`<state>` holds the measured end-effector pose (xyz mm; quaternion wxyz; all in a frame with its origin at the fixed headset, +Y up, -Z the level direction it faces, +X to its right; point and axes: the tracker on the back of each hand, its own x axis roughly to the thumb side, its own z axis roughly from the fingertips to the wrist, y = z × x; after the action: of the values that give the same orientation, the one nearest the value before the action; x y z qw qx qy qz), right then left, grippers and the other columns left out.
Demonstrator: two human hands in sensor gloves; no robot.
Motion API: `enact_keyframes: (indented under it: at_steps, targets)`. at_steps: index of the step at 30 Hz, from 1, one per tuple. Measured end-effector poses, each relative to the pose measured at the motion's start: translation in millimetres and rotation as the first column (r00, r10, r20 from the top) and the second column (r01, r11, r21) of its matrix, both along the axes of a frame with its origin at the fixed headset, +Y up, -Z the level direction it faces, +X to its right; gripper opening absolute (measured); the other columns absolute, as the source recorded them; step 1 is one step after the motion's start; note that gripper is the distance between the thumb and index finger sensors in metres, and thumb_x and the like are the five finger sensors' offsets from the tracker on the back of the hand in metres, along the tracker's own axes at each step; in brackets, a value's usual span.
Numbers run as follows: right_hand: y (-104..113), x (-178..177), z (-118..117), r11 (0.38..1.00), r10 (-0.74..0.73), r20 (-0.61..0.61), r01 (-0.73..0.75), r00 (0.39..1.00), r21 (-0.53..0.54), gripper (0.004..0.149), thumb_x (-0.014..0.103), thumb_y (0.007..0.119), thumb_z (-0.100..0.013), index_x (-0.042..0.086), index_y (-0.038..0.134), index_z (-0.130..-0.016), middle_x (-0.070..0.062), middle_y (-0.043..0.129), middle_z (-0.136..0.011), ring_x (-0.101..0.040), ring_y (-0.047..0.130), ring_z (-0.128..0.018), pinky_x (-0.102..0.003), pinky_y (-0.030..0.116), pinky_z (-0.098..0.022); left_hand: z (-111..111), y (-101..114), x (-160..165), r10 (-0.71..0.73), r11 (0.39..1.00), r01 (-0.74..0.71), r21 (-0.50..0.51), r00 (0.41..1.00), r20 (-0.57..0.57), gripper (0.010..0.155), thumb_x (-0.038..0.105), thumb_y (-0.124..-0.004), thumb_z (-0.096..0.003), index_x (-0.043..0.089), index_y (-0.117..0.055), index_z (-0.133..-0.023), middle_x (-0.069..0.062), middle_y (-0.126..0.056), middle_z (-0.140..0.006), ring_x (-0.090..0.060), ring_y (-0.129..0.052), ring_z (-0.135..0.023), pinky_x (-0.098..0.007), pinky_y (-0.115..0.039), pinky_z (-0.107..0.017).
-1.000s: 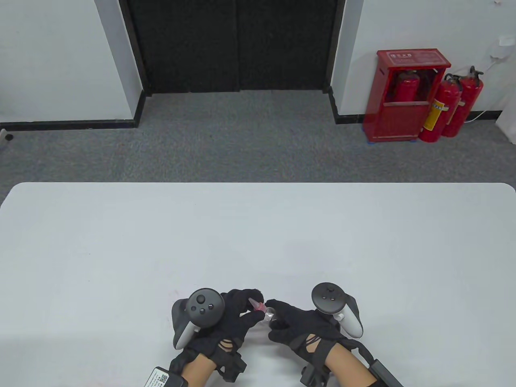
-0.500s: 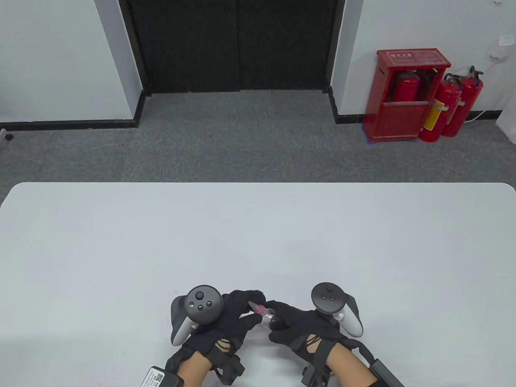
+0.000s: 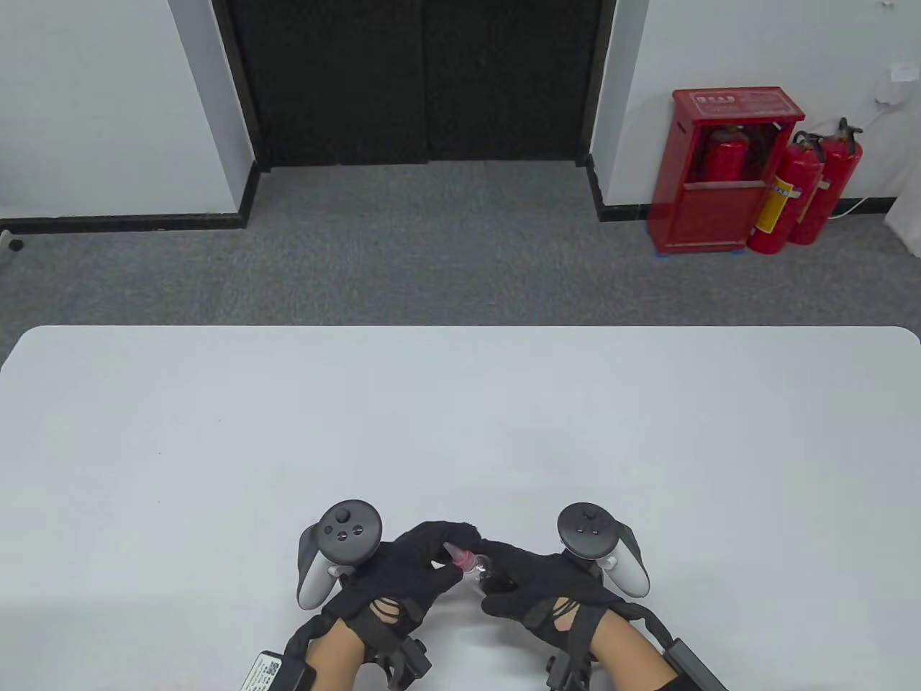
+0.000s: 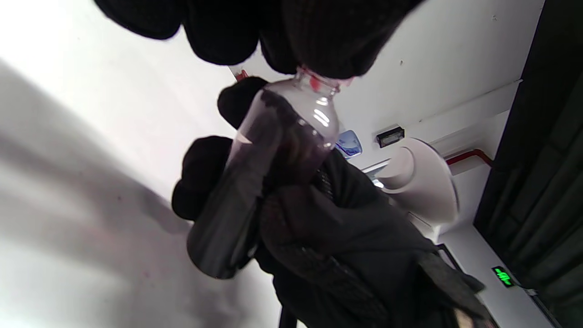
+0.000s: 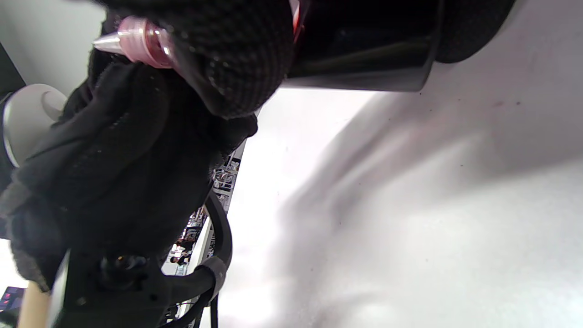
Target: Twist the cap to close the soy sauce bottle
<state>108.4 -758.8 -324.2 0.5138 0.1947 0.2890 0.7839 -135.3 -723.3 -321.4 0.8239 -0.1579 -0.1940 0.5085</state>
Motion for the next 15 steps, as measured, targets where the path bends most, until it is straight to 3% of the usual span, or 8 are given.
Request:
enact_keyframes:
  at_steps: [4, 15]
  targets:
    - [3.2, 0.2, 0.2, 0.999, -0.030, -0.018, 0.030, 0.999, 0.013, 0.076, 0.033, 0.089, -0.039, 0.030, 0.054, -0.107, -0.017, 0.069, -0.104, -0.053, 0.066, -0.091, -0.064, 0.066, -0.057, 0.3, -0.3, 1.7, 0.022, 1.000, -0.022, 0.011, 0.999, 0.023, 0.061, 0.033, -0.083, -0.0452, 0.045, -0.064, -0.102, 0.015, -0.068, -0.109, -0.026, -0.073, -0.097, -0.057, -0.060, -0.069]
    - [8.2, 0.4, 0.8, 0.997, -0.065, -0.024, 0.066, 0.998, 0.039, 0.076, 0.033, 0.089, -0.039, 0.029, 0.053, -0.107, -0.017, 0.069, -0.105, -0.053, 0.066, -0.091, -0.064, 0.066, -0.057, 2.3, 2.0, 3.6, 0.069, 0.996, -0.071, 0.045, 0.997, 0.040, 0.076, 0.040, -0.091, -0.0422, 0.040, -0.053, -0.108, 0.017, -0.066, -0.111, -0.026, -0.071, -0.099, -0.057, -0.058, -0.071]
